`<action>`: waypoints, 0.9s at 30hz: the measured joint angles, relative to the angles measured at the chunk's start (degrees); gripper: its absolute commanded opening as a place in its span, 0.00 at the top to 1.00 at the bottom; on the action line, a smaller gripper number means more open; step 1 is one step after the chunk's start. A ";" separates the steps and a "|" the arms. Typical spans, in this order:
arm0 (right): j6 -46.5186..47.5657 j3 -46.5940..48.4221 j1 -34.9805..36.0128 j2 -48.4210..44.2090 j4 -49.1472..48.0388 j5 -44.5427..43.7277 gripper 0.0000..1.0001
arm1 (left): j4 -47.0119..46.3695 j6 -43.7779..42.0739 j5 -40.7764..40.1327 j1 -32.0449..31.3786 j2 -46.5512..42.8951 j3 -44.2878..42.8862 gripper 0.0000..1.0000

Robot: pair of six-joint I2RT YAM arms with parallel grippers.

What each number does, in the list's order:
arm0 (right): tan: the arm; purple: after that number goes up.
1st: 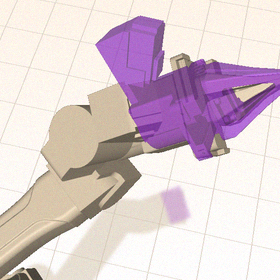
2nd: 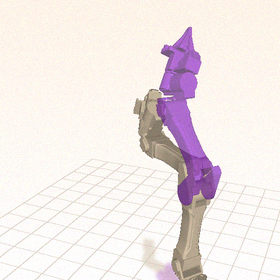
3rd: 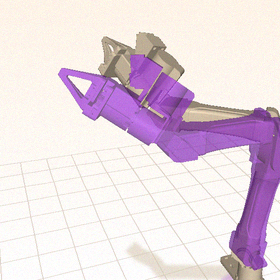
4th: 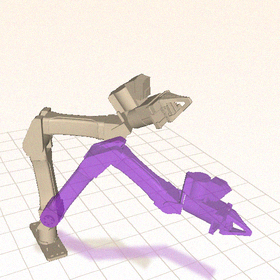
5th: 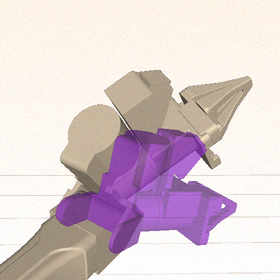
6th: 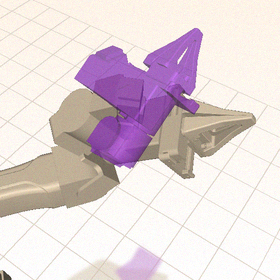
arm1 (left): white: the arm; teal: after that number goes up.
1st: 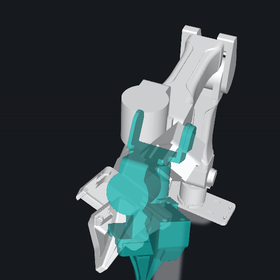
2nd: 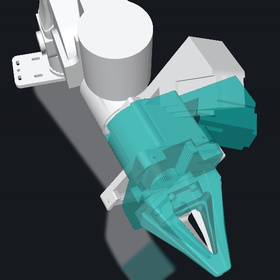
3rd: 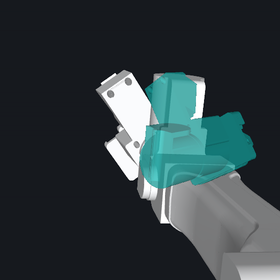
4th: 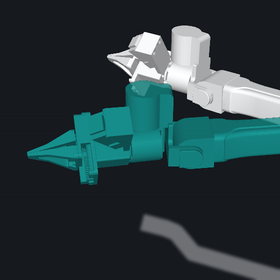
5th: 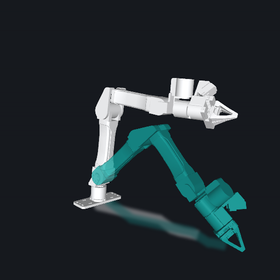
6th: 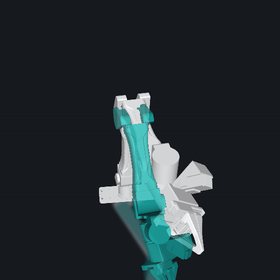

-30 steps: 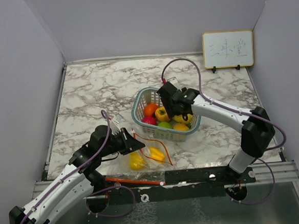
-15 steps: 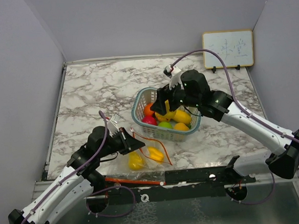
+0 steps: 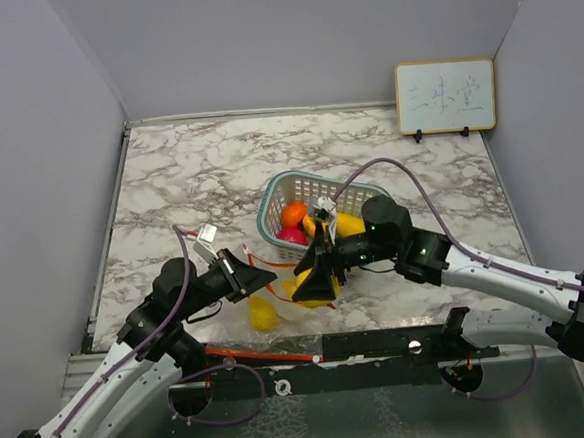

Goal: Place the food in the zip-top bag and seal the zipper
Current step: Place the fake fruit in the zipper food storage bag.

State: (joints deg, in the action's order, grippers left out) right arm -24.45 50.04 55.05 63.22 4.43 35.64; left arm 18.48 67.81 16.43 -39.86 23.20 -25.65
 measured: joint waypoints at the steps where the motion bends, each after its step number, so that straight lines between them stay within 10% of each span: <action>1: -1.01 -1.79 1.09 0.17 -1.90 0.55 0.58 | 0.00 0.59 -0.59 0.00 -1.77 0.24 1.00; 13: -6.71 -5.31 5.27 6.84 -16.44 -4.92 0.60 | -0.85 7.37 -3.72 0.00 -15.32 8.15 1.00; 27: -6.80 -4.02 7.45 11.28 -8.13 -27.34 0.61 | 1.25 9.27 -4.22 0.00 -17.11 7.41 1.00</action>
State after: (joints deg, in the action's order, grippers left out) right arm -31.24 46.02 62.50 74.50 -3.70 8.29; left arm 19.73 77.08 12.21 -39.86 6.09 -18.24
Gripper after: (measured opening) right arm 0.712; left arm 0.012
